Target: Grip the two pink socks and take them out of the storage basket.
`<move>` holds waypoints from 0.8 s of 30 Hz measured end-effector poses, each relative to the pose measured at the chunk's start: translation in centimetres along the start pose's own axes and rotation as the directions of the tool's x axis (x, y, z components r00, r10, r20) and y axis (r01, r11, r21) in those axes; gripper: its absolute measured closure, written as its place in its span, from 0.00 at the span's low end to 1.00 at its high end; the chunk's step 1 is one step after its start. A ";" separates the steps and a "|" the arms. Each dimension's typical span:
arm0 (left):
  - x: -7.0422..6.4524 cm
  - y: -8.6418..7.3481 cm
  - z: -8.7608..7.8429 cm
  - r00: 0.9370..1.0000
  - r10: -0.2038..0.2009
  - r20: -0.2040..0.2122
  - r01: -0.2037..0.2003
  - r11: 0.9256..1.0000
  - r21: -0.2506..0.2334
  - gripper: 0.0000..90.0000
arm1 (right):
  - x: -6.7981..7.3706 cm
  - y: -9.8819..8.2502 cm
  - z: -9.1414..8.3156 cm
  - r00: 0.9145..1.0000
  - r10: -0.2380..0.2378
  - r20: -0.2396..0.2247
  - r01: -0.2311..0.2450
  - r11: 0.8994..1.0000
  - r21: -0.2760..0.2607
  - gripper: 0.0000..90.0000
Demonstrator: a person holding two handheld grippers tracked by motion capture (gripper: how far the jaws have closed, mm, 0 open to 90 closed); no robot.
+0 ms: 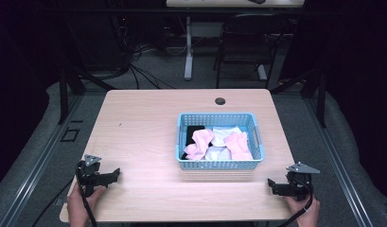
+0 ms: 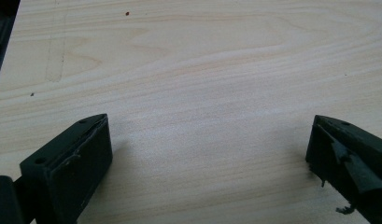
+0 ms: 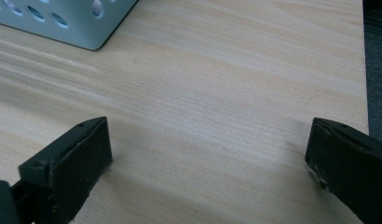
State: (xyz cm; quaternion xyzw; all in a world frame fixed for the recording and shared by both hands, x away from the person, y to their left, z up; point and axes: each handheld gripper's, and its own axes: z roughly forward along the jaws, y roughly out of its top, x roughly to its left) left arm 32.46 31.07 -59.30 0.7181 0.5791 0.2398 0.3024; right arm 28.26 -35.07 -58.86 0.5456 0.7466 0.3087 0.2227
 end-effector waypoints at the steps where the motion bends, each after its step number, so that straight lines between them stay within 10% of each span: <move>1: 0.0 0.0 0.0 1.000 0.000 0.000 0.000 1.000 0.000 0.00 | 0.0 0.0 0.0 1.000 0.002 0.001 -0.002 1.000 0.000 0.00; 24: 0.0 0.0 0.0 1.000 -0.003 -0.002 0.003 1.000 0.000 0.01 | 0.3 1.9 -2.2 0.999 0.030 -0.039 -0.025 0.992 0.124 0.00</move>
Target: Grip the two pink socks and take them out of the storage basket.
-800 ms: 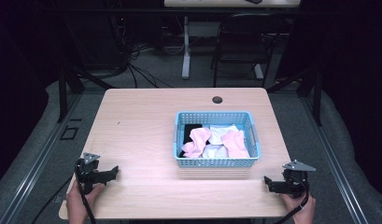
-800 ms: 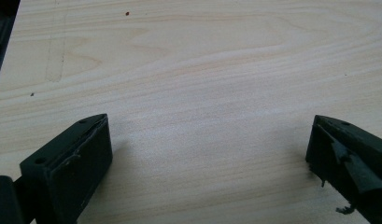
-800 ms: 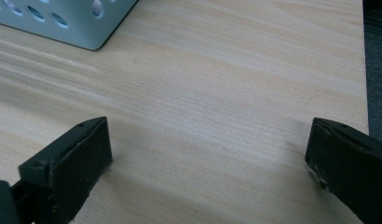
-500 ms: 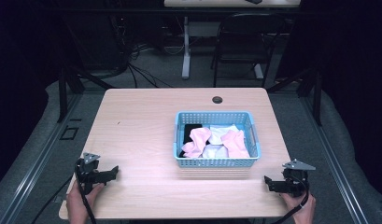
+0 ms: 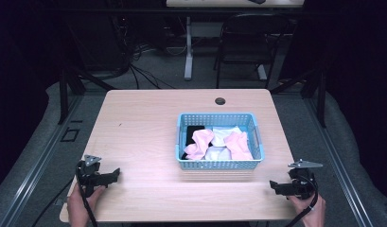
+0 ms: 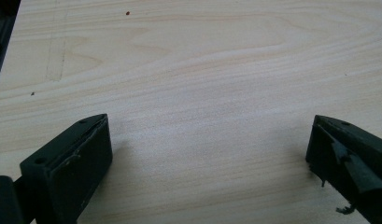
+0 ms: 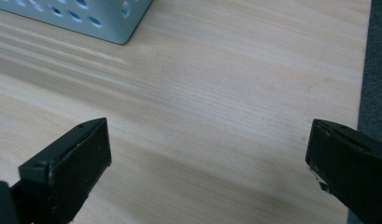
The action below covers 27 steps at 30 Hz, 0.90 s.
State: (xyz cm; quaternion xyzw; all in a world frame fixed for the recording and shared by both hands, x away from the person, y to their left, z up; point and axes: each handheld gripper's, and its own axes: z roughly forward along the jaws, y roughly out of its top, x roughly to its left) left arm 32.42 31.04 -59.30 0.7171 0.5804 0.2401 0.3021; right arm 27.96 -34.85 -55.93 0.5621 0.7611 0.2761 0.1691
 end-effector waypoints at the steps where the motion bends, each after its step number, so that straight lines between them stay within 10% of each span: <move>1: 0.0 0.0 0.0 1.000 0.000 0.000 0.000 1.000 0.000 0.01 | 0.0 0.0 0.0 1.000 0.000 0.000 0.000 1.000 0.000 0.00; 27: 0.0 0.0 0.0 1.000 -0.001 0.000 0.001 1.000 -0.001 0.01 | 3.3 7.8 -5.3 0.988 -0.149 -0.045 0.152 0.986 0.065 0.00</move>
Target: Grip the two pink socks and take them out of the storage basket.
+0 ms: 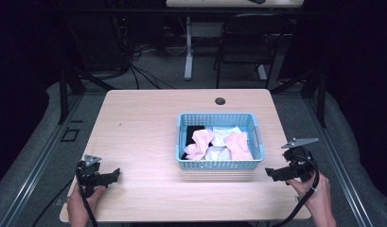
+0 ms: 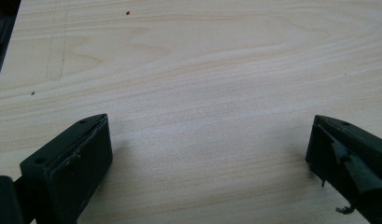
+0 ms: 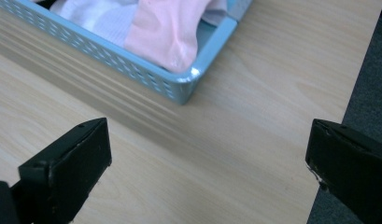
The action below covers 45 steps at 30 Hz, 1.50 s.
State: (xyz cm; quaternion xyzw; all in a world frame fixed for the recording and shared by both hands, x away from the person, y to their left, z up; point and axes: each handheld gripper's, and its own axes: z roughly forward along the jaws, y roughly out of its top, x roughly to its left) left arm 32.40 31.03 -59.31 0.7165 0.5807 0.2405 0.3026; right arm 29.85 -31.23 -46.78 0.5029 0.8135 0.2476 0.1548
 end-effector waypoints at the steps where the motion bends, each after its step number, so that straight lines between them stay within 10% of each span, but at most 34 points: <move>1: 0.0 0.0 0.0 1.000 0.000 0.000 0.000 1.000 0.000 0.01 | 0.2 0.6 -0.2 1.000 -0.011 0.000 0.011 1.000 0.001 0.00; 16: 0.0 0.0 0.0 1.000 0.000 0.000 0.000 1.000 0.000 0.01 | 2.6 7.7 0.0 0.987 -0.155 -0.045 0.156 0.987 0.027 0.00; 35: 0.0 0.0 0.0 1.000 0.000 0.000 0.000 1.000 0.000 0.01 | 3.8 12.8 7.6 0.966 -0.210 -0.150 0.237 0.953 0.191 0.00; 44: 0.0 0.0 0.0 1.000 0.000 0.000 0.000 1.000 0.001 0.01 | 3.7 13.5 11.0 0.972 -0.173 -0.158 0.210 0.942 0.262 0.05; 45: 0.0 0.0 0.0 1.000 0.000 0.000 0.000 1.000 0.000 0.00 | 3.5 13.7 11.6 0.969 -0.188 -0.161 0.229 0.926 0.301 0.08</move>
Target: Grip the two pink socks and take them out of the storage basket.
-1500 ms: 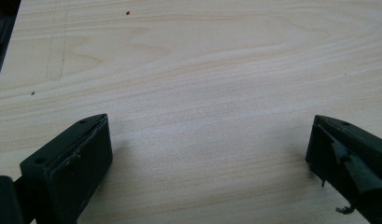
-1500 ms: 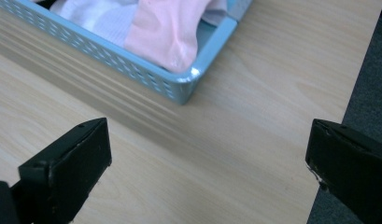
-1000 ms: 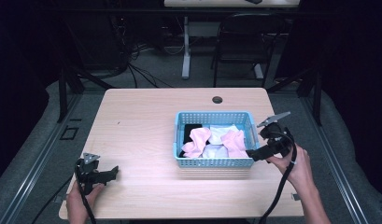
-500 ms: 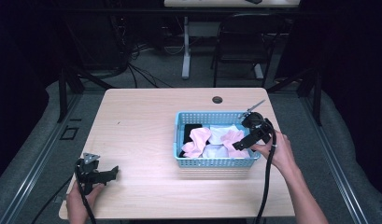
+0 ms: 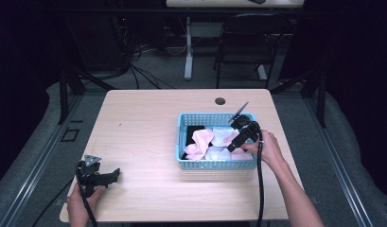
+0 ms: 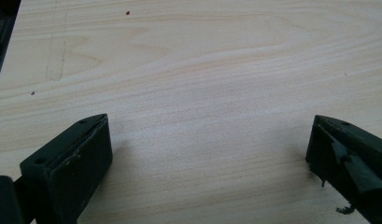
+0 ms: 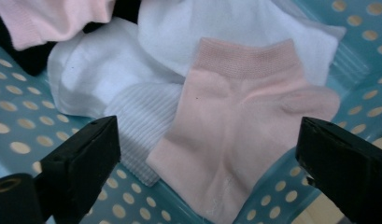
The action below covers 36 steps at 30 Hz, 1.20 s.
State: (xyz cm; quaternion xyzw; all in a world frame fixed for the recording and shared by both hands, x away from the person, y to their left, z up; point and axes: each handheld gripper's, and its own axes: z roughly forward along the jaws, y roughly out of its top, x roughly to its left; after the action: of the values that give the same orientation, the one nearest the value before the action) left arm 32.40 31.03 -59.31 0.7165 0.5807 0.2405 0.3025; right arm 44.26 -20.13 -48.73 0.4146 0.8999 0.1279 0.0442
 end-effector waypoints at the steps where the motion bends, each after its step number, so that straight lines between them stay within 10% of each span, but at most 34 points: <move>1: 0.0 0.0 0.0 1.000 0.000 0.000 0.000 1.000 0.000 0.01 | -0.1 0.1 0.3 1.000 0.003 0.005 -0.003 1.000 0.013 0.08; 20: 0.0 0.0 0.0 1.000 0.000 0.000 0.000 1.000 0.000 0.00 | -1.8 0.1 2.1 0.999 0.037 0.000 -0.036 0.993 0.111 0.39; 31: 0.0 0.0 0.0 1.000 0.000 0.000 0.000 1.000 0.000 0.00 | -1.5 0.3 3.7 0.997 0.072 -0.029 -0.067 0.988 0.141 0.23; 36: 0.0 0.0 0.0 1.000 0.000 0.000 0.000 1.000 0.000 0.01 | -1.7 0.4 4.2 0.997 0.069 -0.022 -0.065 0.985 0.162 0.45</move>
State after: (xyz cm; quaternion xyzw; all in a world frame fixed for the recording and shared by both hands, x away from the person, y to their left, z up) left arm 32.40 31.03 -59.31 0.7166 0.5806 0.2404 0.3025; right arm 46.47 -20.37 -52.68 0.4450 0.8934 0.0619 -0.0062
